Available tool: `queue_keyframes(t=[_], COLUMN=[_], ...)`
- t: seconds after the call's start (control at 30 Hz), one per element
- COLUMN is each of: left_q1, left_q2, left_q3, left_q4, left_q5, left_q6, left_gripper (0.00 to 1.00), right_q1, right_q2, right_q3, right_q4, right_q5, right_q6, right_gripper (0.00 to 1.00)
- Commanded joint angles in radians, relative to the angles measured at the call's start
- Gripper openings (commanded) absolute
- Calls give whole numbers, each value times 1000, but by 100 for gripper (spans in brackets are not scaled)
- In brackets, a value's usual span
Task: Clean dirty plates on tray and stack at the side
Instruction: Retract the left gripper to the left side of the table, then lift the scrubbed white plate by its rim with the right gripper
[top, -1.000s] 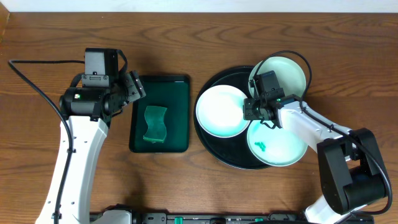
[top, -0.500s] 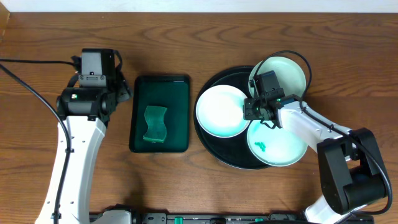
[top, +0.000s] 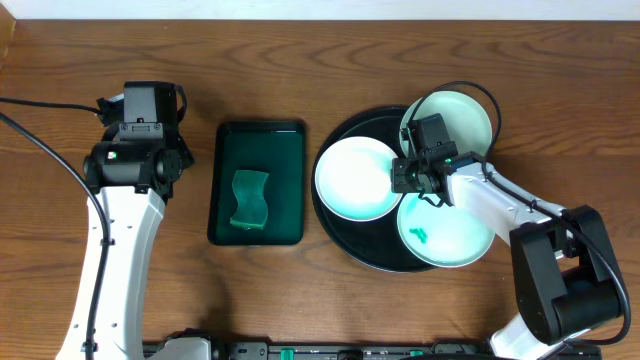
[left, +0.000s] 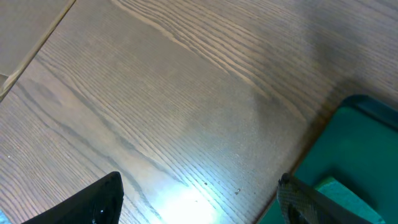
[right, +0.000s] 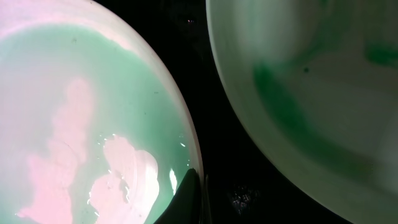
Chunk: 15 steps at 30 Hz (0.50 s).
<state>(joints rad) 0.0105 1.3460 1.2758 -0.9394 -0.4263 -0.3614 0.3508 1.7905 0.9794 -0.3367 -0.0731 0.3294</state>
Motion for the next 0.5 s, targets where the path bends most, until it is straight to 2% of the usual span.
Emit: queue_keyframes(t=[0.0, 0.47], left_q1=[4, 4], left_q2=[-13, -13], left_q3=[5, 5], left_q4=[-6, -6], left_q5=[-31, -31], left_q6=[13, 13], left_gripper=[79, 79], right_q1=[5, 3], right_q2=[-12, -12], right_q3=[14, 14], right_q4=[2, -3], right_q5=[-7, -6], right_q6=[-5, -5], right_gripper=[1, 3])
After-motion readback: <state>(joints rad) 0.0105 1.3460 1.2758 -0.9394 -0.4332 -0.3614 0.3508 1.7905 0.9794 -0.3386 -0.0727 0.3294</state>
